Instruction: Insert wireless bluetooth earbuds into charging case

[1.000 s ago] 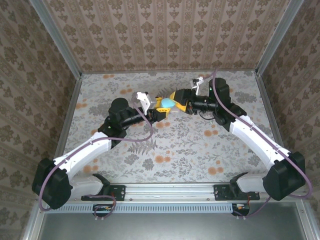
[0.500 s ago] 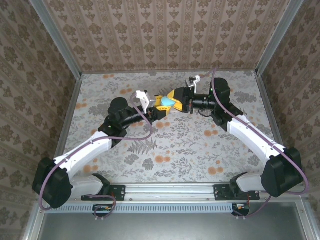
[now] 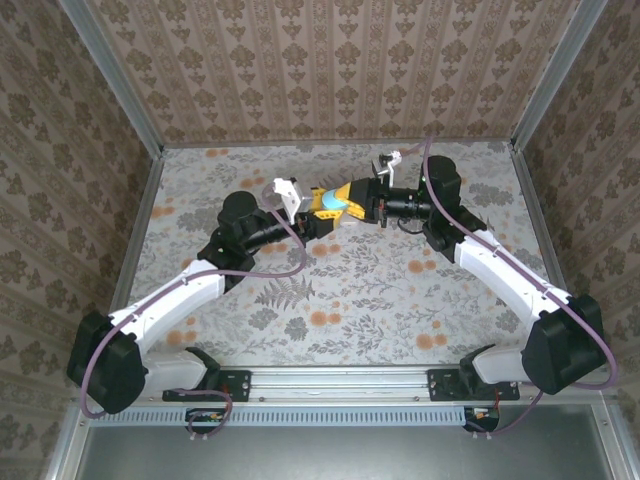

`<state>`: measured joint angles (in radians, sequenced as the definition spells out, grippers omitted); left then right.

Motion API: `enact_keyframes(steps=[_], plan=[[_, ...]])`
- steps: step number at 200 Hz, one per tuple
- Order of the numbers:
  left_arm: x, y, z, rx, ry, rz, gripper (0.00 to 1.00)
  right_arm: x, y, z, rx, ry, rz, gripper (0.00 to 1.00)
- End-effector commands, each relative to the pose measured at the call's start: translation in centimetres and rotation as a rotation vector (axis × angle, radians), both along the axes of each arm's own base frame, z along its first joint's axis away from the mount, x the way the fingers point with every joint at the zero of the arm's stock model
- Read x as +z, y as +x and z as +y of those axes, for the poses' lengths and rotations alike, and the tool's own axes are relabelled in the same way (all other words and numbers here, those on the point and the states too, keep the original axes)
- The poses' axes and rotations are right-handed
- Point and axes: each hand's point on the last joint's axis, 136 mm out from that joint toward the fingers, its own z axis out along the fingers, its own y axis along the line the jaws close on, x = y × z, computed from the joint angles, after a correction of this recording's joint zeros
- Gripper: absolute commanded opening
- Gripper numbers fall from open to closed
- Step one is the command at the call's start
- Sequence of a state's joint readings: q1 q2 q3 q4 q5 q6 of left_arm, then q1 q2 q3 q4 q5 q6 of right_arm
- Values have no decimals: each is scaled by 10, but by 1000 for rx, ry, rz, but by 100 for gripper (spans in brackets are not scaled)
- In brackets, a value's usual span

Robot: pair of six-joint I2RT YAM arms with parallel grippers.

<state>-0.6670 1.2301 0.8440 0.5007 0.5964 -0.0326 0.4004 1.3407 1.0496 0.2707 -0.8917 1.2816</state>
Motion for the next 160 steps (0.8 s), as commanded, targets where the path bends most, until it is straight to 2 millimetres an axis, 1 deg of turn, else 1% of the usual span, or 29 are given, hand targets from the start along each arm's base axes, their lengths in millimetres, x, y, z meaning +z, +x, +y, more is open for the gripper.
enact_keyframes(steps=[1, 9, 20, 29, 37, 43, 67, 70, 71, 74, 85, 99, 115, 138, 160], plan=[[-3, 6, 1, 26, 37, 4, 59, -10, 11, -12, -121, -66, -55, 20], [-10, 7, 2, 37, 52, 19, 65, -14, 18, -17, -169, -86, -72, 20], [-21, 8, 5, 58, 72, 39, 69, -24, 25, -23, -226, -130, -88, 21], [-29, 10, 8, 79, 84, 58, 71, -35, 34, -30, -278, -175, -92, 21], [-34, 11, 12, 103, 88, 69, 73, -50, 42, -38, -327, -214, -80, 21], [-37, 12, 15, 127, 90, 76, 74, -62, 48, -43, -362, -244, -71, 21], [-46, 17, 31, 222, 105, 96, 77, -127, 69, -71, -477, -373, 39, 21], [-47, 18, 33, 235, 108, 100, 77, -132, 70, -74, -486, -386, 50, 21], [-48, 18, 34, 237, 110, 101, 77, -139, 71, -75, -488, -398, 63, 21], [-48, 19, 36, 248, 114, 103, 77, -151, 74, -79, -496, -421, 84, 21], [-50, 22, 42, 284, 131, 113, 77, -179, 80, -87, -509, -467, 135, 21], [-54, 28, 52, 339, 151, 134, 77, -204, 86, -87, -490, -497, 166, 21], [-55, 31, 60, 377, 155, 153, 77, -228, 92, -84, -455, -531, 206, 21], [-58, 37, 71, 424, 153, 185, 77, -252, 96, -64, -376, -504, 254, 21], [-63, 42, 77, 458, 165, 215, 77, -271, 99, -51, -342, -516, 276, 22]])
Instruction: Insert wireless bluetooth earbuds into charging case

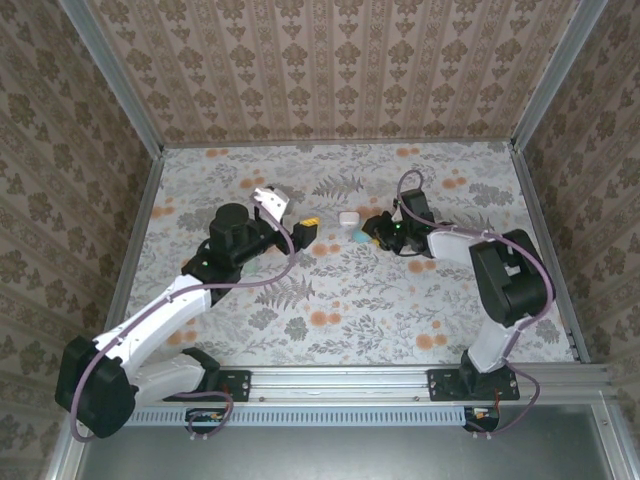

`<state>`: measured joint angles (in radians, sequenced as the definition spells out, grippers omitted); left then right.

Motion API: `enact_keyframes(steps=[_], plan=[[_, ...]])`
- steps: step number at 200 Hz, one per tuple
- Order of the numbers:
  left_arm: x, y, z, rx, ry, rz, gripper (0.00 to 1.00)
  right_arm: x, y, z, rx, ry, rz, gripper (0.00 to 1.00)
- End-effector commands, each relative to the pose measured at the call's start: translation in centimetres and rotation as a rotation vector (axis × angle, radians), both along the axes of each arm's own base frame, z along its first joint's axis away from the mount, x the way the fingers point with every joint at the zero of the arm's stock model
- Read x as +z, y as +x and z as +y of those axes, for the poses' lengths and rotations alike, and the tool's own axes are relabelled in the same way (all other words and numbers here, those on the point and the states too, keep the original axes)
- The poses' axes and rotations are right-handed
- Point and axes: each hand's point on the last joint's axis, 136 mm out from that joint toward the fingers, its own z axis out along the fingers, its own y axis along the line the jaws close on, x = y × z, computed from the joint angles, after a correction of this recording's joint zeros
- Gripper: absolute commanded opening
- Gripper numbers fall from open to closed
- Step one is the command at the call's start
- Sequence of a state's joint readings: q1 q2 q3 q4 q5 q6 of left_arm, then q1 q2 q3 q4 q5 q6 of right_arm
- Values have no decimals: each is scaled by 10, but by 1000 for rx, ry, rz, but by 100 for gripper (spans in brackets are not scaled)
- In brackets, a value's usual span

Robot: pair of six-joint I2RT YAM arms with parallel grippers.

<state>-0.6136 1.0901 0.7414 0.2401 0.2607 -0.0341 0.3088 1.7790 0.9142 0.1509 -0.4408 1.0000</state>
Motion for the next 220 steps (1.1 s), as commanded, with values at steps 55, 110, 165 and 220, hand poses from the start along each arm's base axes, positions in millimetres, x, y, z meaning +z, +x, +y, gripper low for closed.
enact_keyframes(steps=[55, 110, 165, 220], plan=[[-24, 18, 28, 160, 79, 126, 77, -20, 22, 28, 60, 27, -30, 25], [-41, 27, 43, 252, 113, 187, 77, -30, 0, 14, 77, -60, 20, 41], [-83, 44, 80, 443, 206, 372, 76, -14, -13, -4, 93, -183, 16, 53], [-123, 51, 124, 584, 241, 560, 76, 22, -17, -16, 122, -274, -60, 57]])
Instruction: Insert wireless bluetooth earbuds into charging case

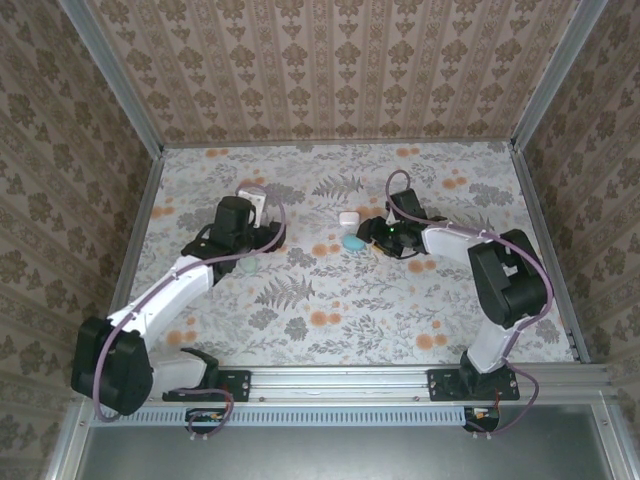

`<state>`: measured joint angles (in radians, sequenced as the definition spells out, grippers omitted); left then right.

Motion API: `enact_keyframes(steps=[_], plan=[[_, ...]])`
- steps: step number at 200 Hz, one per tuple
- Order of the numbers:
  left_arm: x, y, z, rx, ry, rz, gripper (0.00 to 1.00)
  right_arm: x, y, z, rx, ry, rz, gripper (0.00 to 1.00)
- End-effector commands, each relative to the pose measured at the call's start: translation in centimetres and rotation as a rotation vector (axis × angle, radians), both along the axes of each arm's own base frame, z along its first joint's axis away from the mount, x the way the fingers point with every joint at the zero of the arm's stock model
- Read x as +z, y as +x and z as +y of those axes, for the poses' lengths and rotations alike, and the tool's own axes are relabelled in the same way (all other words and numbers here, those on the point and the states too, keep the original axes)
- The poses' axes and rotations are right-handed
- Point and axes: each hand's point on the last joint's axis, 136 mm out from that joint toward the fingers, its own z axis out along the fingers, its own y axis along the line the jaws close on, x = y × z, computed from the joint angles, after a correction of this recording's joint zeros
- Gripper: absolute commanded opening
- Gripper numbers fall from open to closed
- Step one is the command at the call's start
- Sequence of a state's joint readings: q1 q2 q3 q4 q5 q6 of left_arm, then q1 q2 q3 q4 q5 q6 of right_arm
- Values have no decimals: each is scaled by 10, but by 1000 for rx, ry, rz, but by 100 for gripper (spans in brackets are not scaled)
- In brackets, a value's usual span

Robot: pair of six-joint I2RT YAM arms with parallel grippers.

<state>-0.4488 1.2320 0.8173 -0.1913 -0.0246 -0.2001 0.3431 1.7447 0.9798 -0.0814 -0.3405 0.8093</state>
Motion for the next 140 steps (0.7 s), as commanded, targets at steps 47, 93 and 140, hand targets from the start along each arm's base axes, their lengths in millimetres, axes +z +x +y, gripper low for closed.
enact_keyframes(steps=[47, 93, 140], plan=[[-66, 7, 69, 219, 48, 336, 74, 56, -14, 4, 78, -62, -116, 57], [-105, 3, 98, 350, 94, 569, 71, 65, -27, 17, 128, -62, -123, 58], [-120, -7, 86, 412, 29, 672, 72, 65, -32, 16, 122, -56, -121, 58]])
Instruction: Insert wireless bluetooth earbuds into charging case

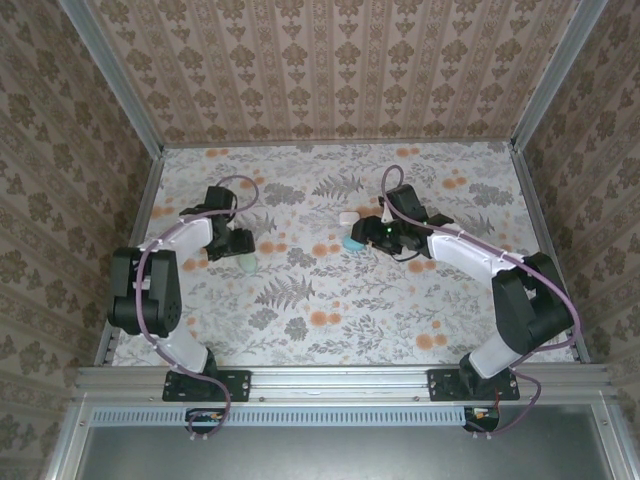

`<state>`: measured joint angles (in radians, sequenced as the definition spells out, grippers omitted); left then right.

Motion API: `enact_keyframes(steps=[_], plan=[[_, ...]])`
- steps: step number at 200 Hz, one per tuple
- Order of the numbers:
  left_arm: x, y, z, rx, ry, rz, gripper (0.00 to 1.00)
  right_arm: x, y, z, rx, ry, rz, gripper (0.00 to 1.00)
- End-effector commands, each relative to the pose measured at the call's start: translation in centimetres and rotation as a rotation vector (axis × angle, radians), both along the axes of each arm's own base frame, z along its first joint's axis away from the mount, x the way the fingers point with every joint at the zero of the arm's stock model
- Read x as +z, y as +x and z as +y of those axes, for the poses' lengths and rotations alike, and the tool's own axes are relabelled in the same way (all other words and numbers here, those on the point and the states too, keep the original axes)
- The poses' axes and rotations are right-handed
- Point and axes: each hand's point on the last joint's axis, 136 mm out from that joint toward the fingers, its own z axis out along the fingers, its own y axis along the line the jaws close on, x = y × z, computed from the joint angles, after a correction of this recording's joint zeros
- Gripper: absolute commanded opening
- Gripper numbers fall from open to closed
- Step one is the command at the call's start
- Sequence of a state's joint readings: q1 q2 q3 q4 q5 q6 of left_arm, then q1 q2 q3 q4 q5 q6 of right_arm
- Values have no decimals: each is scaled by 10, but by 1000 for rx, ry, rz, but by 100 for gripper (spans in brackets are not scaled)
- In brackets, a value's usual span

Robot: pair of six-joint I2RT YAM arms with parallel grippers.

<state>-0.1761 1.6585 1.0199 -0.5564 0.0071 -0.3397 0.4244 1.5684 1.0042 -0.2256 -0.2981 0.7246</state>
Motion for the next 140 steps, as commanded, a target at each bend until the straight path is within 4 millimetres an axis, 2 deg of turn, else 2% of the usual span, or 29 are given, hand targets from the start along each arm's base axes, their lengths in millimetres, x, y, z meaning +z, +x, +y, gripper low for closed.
enact_keyframes(steps=[1, 40, 69, 101, 120, 140], plan=[[-1, -12, -10, 64, -49, 67, 72, 8, -5, -3, 3, -9, -14, 58], [-4, -10, -25, 55, -46, 76, 72, 3, -7, -3, 7, -13, 2, 58], [-14, -18, -24, 79, 1, 122, 71, 3, -9, -3, 9, -11, 7, 58], [-15, -19, -28, 78, 3, 119, 58, 3, -11, -4, 12, -13, 4, 58], [-14, -21, -29, 84, 2, 118, 47, 4, -13, -5, 16, -15, 2, 58], [-12, -23, -31, 97, -8, 121, 41, 3, -15, -5, 18, -10, 0, 59]])
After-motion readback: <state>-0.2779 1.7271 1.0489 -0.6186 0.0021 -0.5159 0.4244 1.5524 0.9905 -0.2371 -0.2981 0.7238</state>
